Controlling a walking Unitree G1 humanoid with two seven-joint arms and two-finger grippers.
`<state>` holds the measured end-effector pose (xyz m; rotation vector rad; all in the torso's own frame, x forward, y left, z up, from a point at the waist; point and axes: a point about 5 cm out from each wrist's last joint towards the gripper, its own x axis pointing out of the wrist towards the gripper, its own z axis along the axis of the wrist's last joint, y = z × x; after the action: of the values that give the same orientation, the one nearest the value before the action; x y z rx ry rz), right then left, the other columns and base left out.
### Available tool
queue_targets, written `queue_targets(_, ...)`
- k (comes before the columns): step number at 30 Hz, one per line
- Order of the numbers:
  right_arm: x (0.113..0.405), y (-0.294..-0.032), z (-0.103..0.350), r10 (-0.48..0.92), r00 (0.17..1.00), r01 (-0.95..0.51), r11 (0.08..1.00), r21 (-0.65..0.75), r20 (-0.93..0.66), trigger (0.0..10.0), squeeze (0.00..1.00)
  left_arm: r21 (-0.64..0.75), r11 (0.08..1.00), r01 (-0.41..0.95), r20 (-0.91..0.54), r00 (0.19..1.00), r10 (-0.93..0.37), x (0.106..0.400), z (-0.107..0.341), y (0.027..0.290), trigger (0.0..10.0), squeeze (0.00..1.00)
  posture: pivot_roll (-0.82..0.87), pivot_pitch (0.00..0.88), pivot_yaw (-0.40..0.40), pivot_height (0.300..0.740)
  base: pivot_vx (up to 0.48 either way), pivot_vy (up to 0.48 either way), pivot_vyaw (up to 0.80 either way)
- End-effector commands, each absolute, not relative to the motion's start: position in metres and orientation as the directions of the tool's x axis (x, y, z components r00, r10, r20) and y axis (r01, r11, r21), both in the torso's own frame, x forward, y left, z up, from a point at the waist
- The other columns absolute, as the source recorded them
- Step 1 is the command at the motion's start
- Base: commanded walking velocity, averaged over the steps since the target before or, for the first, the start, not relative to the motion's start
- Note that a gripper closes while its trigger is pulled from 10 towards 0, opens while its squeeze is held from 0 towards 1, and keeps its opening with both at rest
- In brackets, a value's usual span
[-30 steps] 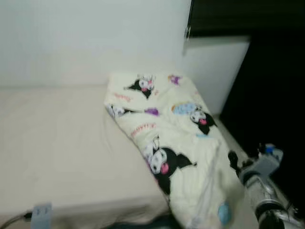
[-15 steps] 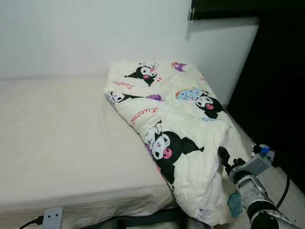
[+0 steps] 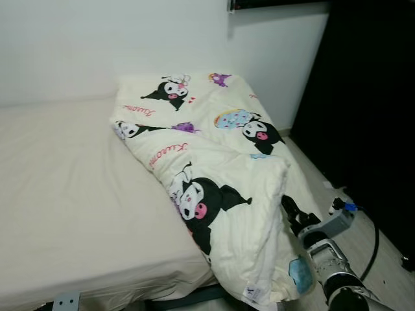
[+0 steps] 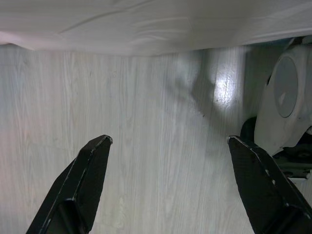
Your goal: Clean up the room
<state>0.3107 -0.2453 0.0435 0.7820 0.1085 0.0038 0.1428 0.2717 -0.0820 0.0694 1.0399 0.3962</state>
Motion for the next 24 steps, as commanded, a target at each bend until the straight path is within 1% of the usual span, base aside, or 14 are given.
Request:
queue_targets(1,0.315,-0.242,0.049,0.067,0.997,-0.017,0.670,0.742,-0.037,10.0,0.00,0.265,0.922,-0.282,-0.825,0.429,0.369,0.136,-0.081,0.282,10.0,0.00,-0.12,0.000,0.040,0.506,0.000,0.000,0.00)
queue_targets(4,0.318,-0.240,0.055,0.095,0.995,-0.069,0.646,0.760,0.010,10.0,0.00,0.267,0.923,-0.278,-0.827,0.426,0.368,0.135,-0.081,0.282,10.0,0.00,-0.12,0.000,0.041,0.506,0.000,0.000,0.00)
queue_targets(5,0.321,-0.233,0.061,0.156,0.986,-0.139,0.633,0.761,0.051,10.0,0.00,0.268,0.926,-0.268,-0.831,0.423,0.362,0.134,-0.082,0.280,10.0,0.00,-0.12,0.000,0.041,0.506,0.000,0.000,0.00)
queue_targets(6,0.323,-0.231,0.062,0.179,0.982,-0.161,0.631,0.759,0.060,10.0,0.00,0.267,0.926,-0.265,-0.832,0.421,0.361,0.133,-0.083,0.279,10.0,0.00,-0.12,0.000,0.041,0.506,0.000,0.000,0.00)
queue_targets(8,0.323,-0.229,0.063,0.191,0.980,-0.172,0.630,0.758,0.063,10.0,0.00,0.267,0.927,-0.264,-0.833,0.421,0.360,0.133,-0.083,0.279,10.0,0.00,-0.12,0.000,0.041,0.506,0.000,0.000,0.00)
queue_targets(12,0.325,-0.217,0.061,0.248,0.968,-0.200,0.632,0.749,0.049,10.0,0.00,0.262,0.930,-0.256,-0.837,0.420,0.352,0.132,-0.084,0.275,10.0,0.00,-0.12,0.000,0.037,0.506,0.000,0.000,0.00)
queue_targets(15,0.326,-0.210,0.059,0.279,0.960,-0.203,0.642,0.739,0.021,10.0,0.00,0.259,0.932,-0.255,-0.838,0.420,0.348,0.132,-0.085,0.274,10.0,0.00,-0.12,0.000,0.037,0.506,0.000,0.000,0.00)
queue_targets(16,0.326,-0.204,0.052,0.287,0.955,-0.158,0.692,0.704,-0.069,10.0,0.00,0.257,0.932,-0.254,-0.839,0.420,0.346,0.132,-0.085,0.273,10.0,0.00,-0.12,0.000,0.035,0.506,0.000,0.000,0.00)
queue_targets(18,0.326,-0.202,0.049,0.286,0.952,-0.135,0.709,0.692,-0.108,10.0,0.00,0.256,0.933,-0.254,-0.840,0.420,0.345,0.132,-0.085,0.273,10.0,0.00,-0.12,0.000,0.034,0.506,0.000,0.000,0.00)
queue_targets(24,0.327,-0.201,0.049,0.272,0.954,-0.113,0.722,0.683,-0.130,10.0,0.00,0.255,0.932,-0.256,-0.840,0.419,0.345,0.132,-0.085,0.273,10.0,0.00,-0.12,0.000,0.034,0.506,0.000,0.000,0.00)
